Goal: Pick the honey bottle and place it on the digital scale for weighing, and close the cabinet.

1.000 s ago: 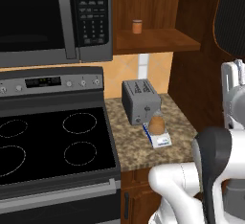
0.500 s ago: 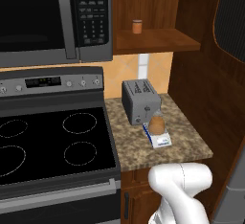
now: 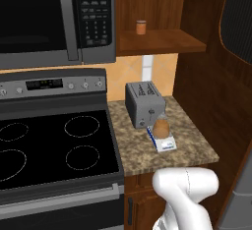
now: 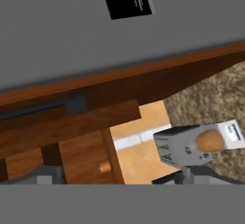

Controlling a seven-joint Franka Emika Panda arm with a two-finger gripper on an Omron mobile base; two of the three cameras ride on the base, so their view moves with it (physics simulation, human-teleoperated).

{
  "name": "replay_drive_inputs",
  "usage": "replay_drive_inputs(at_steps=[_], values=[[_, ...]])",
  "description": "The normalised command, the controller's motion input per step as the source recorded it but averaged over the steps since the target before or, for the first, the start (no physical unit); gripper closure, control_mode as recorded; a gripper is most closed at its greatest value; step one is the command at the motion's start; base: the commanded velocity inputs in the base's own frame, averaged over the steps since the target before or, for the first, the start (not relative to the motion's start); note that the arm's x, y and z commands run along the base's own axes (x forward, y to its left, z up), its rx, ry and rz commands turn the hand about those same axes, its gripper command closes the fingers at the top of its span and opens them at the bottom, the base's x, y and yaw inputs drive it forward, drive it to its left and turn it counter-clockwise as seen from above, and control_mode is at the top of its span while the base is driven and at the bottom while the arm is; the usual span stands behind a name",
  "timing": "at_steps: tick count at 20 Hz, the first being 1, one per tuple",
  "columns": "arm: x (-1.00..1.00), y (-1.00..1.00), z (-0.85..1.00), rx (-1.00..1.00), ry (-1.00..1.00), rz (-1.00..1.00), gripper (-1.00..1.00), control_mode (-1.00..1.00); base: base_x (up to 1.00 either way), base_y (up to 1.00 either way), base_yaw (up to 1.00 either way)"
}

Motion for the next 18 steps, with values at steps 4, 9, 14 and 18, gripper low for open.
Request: replay_drive_inputs(at_steps=[4,9,14,18], values=[[0.51,-0.54,-0.47,0.01,-0.08,0.00,-1.00,-1.00,0.00,0.00,0.00],[0.05,-0.51,-0.26,0.02,-0.13,0.00,-1.00,-1.00,0.00,0.00,0.00],[0.52,-0.17,-0.12,0.04,-0.18,0.00,-1.00,-1.00,0.00,0.00,0.00],[0.44,0.00,0.00,0.08,-0.20,0.04,-1.00,-1.00,0.00,0.00,0.00]])
